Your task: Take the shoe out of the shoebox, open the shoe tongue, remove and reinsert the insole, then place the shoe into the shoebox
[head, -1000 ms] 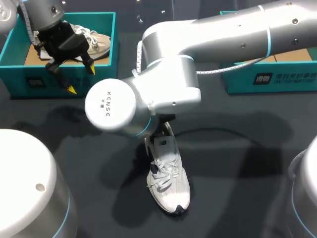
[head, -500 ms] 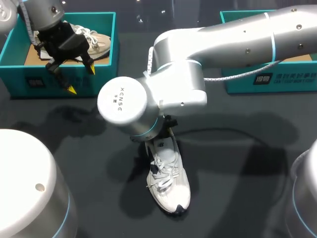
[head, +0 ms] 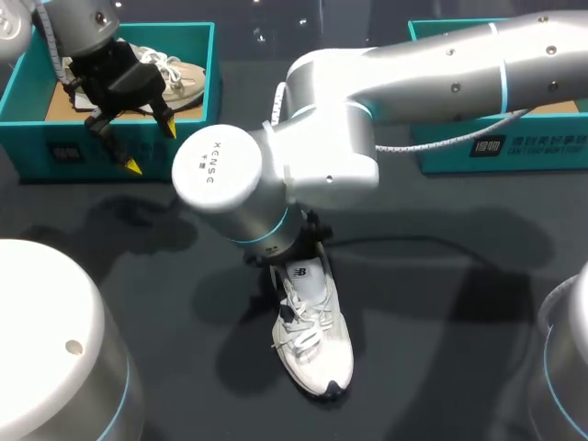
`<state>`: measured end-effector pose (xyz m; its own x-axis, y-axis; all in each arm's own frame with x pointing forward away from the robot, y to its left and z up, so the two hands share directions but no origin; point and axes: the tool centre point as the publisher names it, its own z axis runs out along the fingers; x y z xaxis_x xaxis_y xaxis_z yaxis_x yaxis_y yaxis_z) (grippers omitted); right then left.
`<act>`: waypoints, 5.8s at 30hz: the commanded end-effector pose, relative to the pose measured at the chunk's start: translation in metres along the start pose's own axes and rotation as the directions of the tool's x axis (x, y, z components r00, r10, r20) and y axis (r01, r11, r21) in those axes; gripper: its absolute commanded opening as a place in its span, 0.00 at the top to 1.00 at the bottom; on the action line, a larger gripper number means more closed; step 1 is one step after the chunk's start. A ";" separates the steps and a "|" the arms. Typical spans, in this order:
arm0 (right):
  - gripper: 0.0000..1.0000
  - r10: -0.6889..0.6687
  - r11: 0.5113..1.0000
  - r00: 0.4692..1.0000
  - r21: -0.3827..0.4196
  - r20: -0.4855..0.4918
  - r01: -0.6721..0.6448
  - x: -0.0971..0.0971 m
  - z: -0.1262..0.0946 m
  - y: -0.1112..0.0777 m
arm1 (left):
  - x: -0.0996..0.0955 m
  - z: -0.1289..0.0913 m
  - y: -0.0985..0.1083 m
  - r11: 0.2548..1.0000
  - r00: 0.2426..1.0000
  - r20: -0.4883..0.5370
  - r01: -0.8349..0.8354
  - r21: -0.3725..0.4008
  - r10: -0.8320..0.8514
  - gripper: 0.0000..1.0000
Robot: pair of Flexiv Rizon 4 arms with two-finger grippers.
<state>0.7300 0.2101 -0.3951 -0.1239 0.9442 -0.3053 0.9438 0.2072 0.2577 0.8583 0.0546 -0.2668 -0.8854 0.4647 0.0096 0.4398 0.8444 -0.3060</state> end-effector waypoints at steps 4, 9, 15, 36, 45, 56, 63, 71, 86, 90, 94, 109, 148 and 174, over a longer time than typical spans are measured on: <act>1.00 0.037 0.988 0.998 -0.148 -0.041 -0.043 -0.004 -0.025 0.012 | 0.000 0.000 0.000 1.000 1.000 -0.002 -0.001 -0.002 0.001 0.00; 1.00 0.034 0.983 0.998 -0.177 -0.059 -0.044 -0.004 -0.022 0.023 | 0.000 0.000 0.000 1.000 1.000 -0.002 -0.001 -0.002 0.001 0.00; 1.00 0.021 0.980 0.998 -0.196 -0.066 -0.033 -0.001 -0.011 0.029 | 0.000 0.000 0.000 1.000 1.000 -0.002 -0.001 -0.002 0.001 0.00; 1.00 -0.023 0.996 0.992 -0.090 -0.125 0.012 0.022 0.024 0.022 | 0.000 0.000 0.000 1.000 1.000 -0.002 -0.001 -0.002 0.001 0.00; 1.00 -0.007 0.999 0.992 0.038 -0.123 0.012 -0.003 0.006 0.001 | 0.000 0.000 0.000 1.000 1.000 -0.002 -0.001 -0.002 0.001 0.00; 1.00 -0.037 0.999 0.985 0.030 -0.171 0.043 -0.002 -0.016 0.008 | 0.000 0.000 0.000 1.000 1.000 -0.002 -0.001 -0.002 0.001 0.00; 1.00 -0.041 0.997 0.979 0.055 -0.202 0.053 0.006 0.001 0.001 | 0.000 0.000 0.000 1.000 1.000 -0.002 -0.001 -0.002 0.001 0.00; 1.00 -0.046 0.991 0.977 0.117 -0.209 0.072 0.014 0.009 -0.009 | 0.000 0.000 0.000 1.000 1.000 -0.002 -0.001 -0.002 0.001 0.00; 1.00 -0.081 0.979 0.984 0.175 -0.156 0.108 -0.007 -0.051 -0.001 | 0.000 0.000 0.000 1.000 1.000 -0.002 -0.001 -0.002 0.001 0.00; 1.00 -0.091 0.973 0.981 0.196 -0.174 0.125 -0.009 -0.056 0.006 | 0.000 0.000 0.000 1.000 1.000 -0.002 -0.001 -0.002 0.001 0.00; 1.00 -0.096 0.962 0.974 0.232 -0.206 0.144 -0.009 -0.057 0.007 | 0.000 0.000 0.000 1.000 1.000 -0.002 -0.001 -0.002 0.001 0.00; 0.70 -0.108 0.918 0.956 0.341 -0.272 0.201 -0.004 -0.066 -0.001 | 0.000 0.000 0.000 1.000 1.000 -0.002 -0.001 -0.002 0.001 0.00; 0.14 -0.064 0.887 0.953 0.421 -0.297 0.190 0.001 -0.068 -0.028 | 0.000 0.000 0.000 1.000 1.000 -0.002 -0.001 -0.002 0.001 0.00; 0.08 -0.035 0.879 0.963 0.450 -0.266 0.156 -0.003 -0.083 -0.044 | 0.000 0.000 0.000 1.000 1.000 -0.002 -0.001 -0.002 0.001 0.00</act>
<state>0.6661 0.2214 -0.3292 -0.2359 0.9697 -0.0633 0.9472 0.2149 -0.2378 0.8583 0.0546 -0.2668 -0.8854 0.4647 0.0097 0.4398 0.8443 -0.3062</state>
